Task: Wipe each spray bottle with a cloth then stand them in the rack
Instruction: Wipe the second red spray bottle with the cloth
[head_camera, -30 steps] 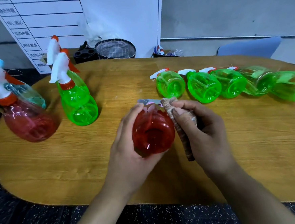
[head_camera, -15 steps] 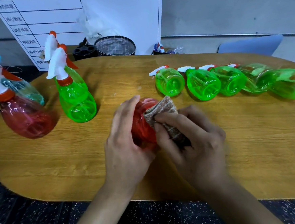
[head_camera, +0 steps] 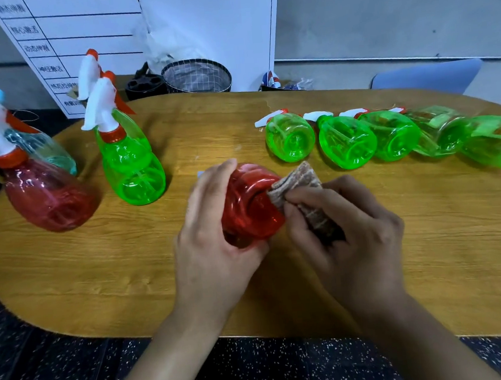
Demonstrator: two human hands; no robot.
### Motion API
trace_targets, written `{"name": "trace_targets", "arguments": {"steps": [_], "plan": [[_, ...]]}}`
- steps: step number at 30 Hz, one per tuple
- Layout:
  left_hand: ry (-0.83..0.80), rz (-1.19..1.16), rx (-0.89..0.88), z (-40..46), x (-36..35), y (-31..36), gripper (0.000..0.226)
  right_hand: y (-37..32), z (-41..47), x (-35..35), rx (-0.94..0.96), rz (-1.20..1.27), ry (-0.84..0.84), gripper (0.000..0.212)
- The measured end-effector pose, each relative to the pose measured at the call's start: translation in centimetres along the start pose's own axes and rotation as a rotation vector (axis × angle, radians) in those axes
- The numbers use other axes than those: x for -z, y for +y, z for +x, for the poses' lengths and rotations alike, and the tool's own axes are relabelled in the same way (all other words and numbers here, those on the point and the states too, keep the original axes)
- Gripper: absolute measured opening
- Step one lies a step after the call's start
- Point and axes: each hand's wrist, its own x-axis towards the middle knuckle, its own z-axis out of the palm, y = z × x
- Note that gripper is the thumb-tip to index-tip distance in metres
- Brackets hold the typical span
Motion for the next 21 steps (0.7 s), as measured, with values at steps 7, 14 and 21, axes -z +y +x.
{"name": "trace_targets", "arguments": {"steps": [7, 14, 21], "plan": [[-0.003, -0.06, 0.002, 0.0, 0.0, 0.0, 0.069, -1.6, -0.6, -1.3, 0.09, 0.118, -0.126, 0.011], [0.017, 0.006, 0.047, 0.3, 0.5, -0.3, 0.094, 0.0, -0.6, -0.6, 0.008, 0.01, -0.038, 0.01], [0.015, -0.031, -0.02, 0.2, 0.1, 0.0, 0.071, -1.4, -0.5, -1.5, 0.054, 0.058, -0.06, 0.011]]}}
